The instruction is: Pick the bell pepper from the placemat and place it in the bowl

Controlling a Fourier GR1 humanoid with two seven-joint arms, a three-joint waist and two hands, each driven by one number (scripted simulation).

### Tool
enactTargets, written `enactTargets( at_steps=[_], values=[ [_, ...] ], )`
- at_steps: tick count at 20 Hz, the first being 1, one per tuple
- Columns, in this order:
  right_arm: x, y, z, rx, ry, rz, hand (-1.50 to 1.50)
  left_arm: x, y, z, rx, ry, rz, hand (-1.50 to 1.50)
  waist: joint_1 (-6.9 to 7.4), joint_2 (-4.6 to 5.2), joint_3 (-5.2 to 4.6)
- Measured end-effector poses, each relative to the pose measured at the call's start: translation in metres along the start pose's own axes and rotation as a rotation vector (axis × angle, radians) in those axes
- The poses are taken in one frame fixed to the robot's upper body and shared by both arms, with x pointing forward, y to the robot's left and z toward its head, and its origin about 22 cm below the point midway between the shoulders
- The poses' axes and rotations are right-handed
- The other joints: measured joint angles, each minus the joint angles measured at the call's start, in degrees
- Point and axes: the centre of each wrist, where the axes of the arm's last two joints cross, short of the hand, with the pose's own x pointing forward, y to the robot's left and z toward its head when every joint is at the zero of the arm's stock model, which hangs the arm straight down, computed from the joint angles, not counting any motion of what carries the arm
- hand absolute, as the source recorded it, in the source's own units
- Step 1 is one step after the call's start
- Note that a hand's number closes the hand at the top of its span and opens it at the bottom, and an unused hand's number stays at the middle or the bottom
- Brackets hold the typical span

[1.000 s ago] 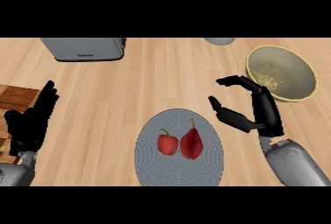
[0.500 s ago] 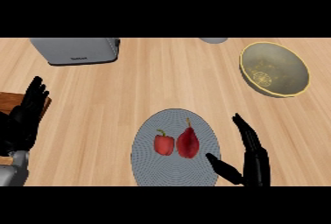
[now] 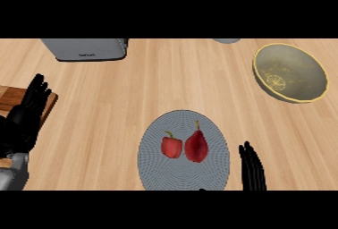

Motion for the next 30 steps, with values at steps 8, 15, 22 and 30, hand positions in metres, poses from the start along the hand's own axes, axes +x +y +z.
enactTargets(
  at_steps=[8, 15, 22, 30],
  values=[
    [0.062, -0.024, -0.024, 0.142, 0.085, 0.199, -1.50, 0.010, -0.004, -0.004, -0.023, -0.018, 0.006, 0.00, 2.13, 0.61, 0.10],
    [0.098, -0.028, -0.052, 0.348, 0.195, 0.349, -1.50, 0.010, -0.012, -0.003, -0.056, -0.024, 0.011, 0.00, 3.40, 0.90, 0.27],
    [0.109, -0.004, -0.080, 0.539, 0.212, 0.372, -1.50, 0.013, -0.016, -0.003, -0.058, -0.026, 0.009, 0.00, 3.63, 0.87, 0.37],
    [0.107, 0.021, -0.097, 0.686, 0.255, 0.426, -1.50, 0.009, -0.012, -0.006, -0.049, -0.026, 0.011, 0.00, 3.21, 0.72, 0.40]
  ],
)
